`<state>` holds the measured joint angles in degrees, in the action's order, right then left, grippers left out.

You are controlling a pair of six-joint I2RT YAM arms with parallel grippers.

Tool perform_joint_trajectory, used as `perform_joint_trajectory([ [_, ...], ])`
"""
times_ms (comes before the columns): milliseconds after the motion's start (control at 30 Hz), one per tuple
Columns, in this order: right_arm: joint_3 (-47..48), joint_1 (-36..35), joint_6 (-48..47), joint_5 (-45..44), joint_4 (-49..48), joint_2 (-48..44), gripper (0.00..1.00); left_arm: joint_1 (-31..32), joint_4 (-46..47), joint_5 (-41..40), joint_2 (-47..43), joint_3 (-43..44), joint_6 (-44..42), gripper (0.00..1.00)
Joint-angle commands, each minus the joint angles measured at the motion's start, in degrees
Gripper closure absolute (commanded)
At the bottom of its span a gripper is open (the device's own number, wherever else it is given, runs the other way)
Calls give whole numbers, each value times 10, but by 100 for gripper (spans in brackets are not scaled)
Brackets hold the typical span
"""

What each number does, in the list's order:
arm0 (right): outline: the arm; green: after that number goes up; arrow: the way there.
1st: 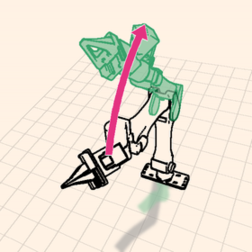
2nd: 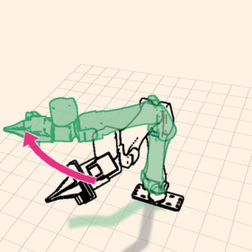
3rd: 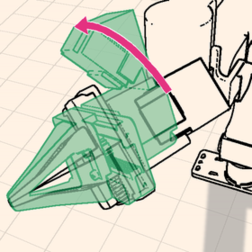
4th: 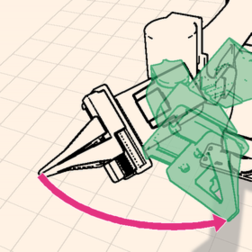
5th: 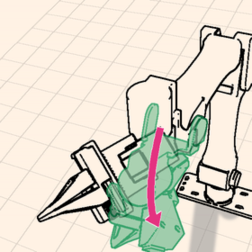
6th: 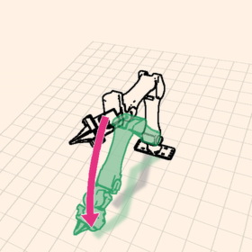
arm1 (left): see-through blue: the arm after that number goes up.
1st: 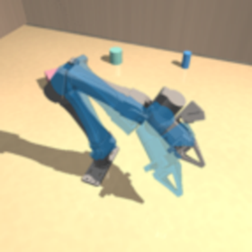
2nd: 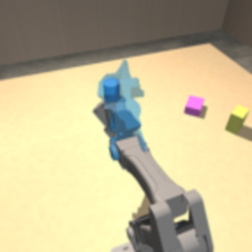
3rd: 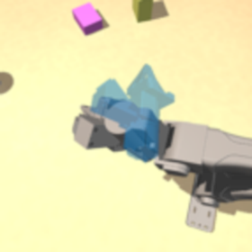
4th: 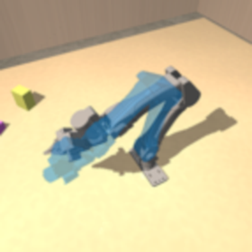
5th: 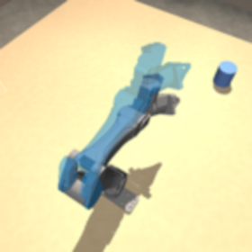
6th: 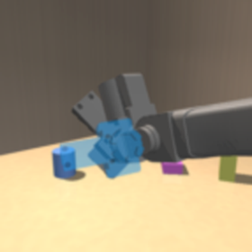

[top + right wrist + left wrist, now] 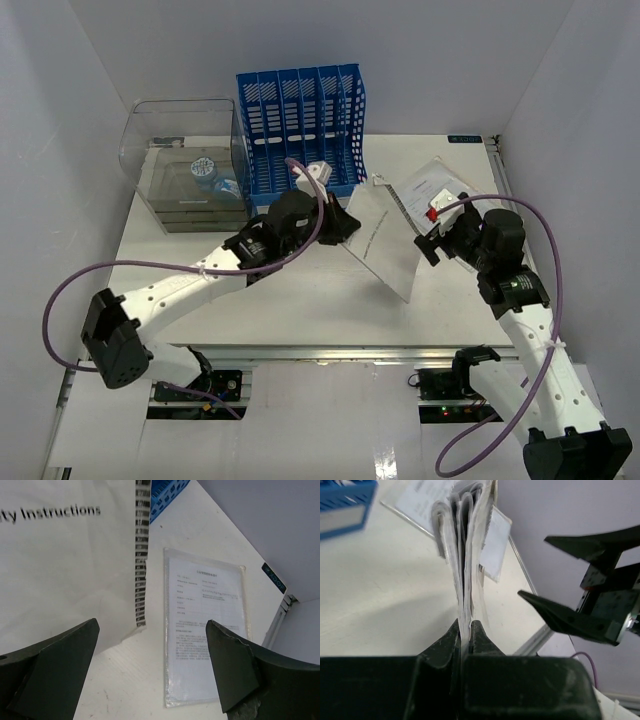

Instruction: Organize the desk

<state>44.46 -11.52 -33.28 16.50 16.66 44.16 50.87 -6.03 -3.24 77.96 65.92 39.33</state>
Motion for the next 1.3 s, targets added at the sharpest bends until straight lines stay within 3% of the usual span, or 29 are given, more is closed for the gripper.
perform_joint_trajectory([
  [0, -19, 16, 76, 50, -62, 21, 4, -7, -144, -167, -72, 121, -105, 100],
  [233, -76, 22, 110, 76, -120, 26, 3, -52, -185, -279, -29, 286, -230, 100],
  [400, -91, 23, 104, 74, -125, 15, 3, -131, -184, -247, 35, 367, -271, 100],
  [533, -98, 24, 101, 78, -126, 14, 3, -147, -172, -239, 98, 424, -308, 100],
  [933, -98, 25, 97, 76, -126, 15, 3, -170, -141, -181, 213, 487, -339, 100],
  [1267, -102, 25, 100, 80, -126, 17, 3, -169, -136, -138, 216, 498, -295, 100],
])
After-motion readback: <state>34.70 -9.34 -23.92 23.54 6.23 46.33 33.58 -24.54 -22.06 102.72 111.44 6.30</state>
